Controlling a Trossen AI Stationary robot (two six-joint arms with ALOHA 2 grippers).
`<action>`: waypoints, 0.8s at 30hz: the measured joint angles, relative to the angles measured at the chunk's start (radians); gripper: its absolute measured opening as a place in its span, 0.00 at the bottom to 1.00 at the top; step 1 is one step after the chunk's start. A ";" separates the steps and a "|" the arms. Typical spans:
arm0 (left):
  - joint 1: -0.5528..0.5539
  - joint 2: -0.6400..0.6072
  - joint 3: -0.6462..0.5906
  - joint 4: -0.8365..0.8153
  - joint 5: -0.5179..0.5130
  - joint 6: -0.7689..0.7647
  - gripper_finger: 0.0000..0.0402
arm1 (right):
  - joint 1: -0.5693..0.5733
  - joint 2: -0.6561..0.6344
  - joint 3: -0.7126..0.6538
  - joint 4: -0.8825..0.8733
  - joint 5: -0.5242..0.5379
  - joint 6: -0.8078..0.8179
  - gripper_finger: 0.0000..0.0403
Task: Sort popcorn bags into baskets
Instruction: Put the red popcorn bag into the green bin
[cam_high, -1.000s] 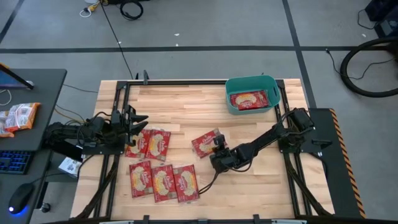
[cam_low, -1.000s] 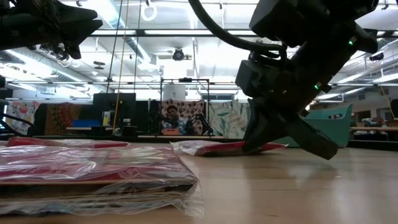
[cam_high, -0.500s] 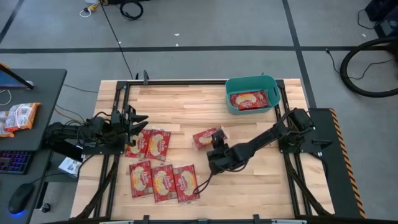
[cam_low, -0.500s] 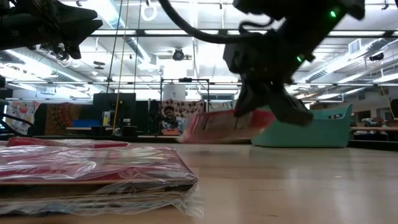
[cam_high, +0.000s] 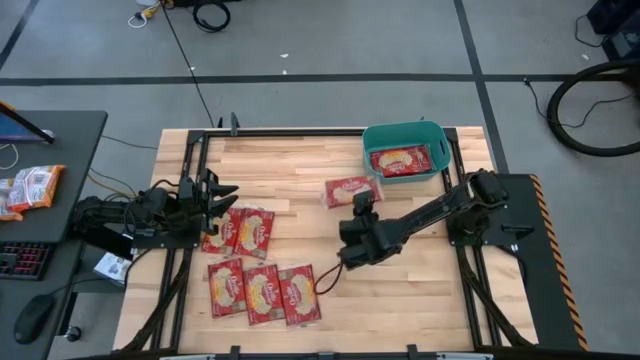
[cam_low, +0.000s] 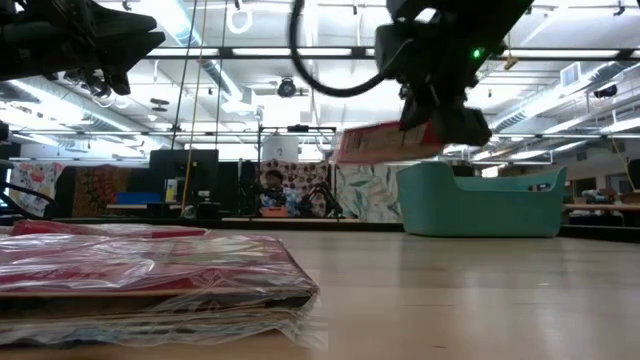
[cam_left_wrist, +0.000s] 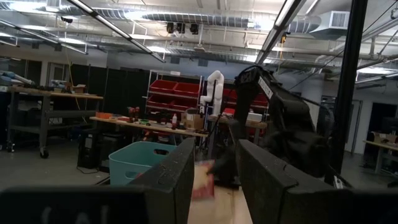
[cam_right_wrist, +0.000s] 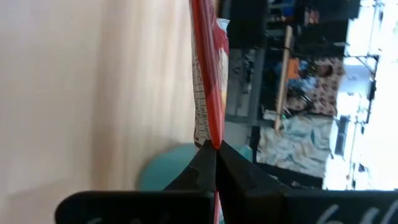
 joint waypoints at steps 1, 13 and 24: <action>0.000 0.000 0.000 0.000 0.000 0.000 0.31 | 0.000 -0.013 0.000 -0.027 0.012 0.021 0.02; 0.000 0.000 0.000 0.000 0.000 0.000 0.31 | -0.015 -0.216 -0.065 -0.367 0.080 0.350 0.02; 0.000 0.000 0.000 0.001 0.000 0.000 0.31 | -0.091 -0.431 -0.391 -0.371 0.094 0.367 0.02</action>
